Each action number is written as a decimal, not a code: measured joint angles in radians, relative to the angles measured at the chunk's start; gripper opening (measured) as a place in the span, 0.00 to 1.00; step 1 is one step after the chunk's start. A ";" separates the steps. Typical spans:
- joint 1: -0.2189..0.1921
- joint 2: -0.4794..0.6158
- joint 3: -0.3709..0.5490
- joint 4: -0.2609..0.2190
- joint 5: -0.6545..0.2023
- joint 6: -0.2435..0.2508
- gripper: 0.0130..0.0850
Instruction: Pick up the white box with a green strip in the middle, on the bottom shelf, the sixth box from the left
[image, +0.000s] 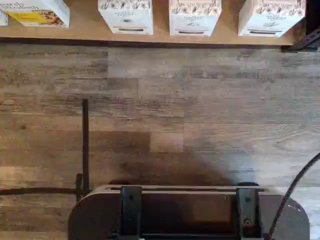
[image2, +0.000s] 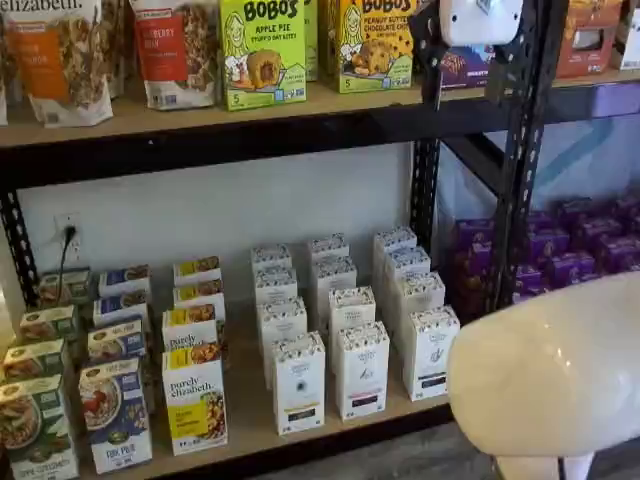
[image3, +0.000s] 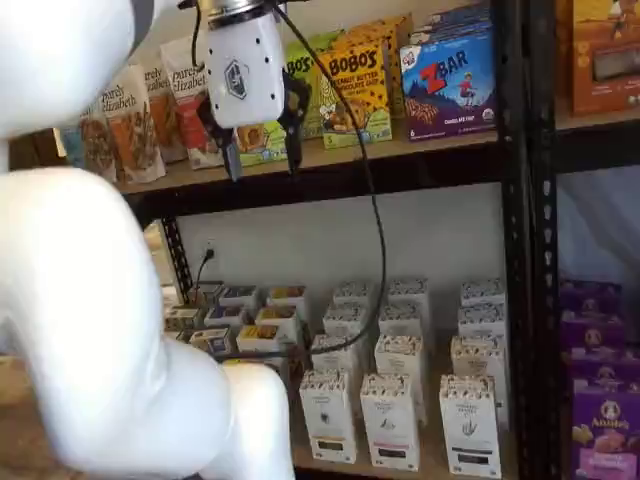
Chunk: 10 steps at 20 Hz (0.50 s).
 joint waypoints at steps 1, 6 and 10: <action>0.012 0.001 -0.001 -0.017 0.002 0.007 1.00; 0.055 0.003 0.003 -0.085 -0.002 0.031 1.00; 0.035 -0.003 0.026 -0.069 -0.027 0.018 1.00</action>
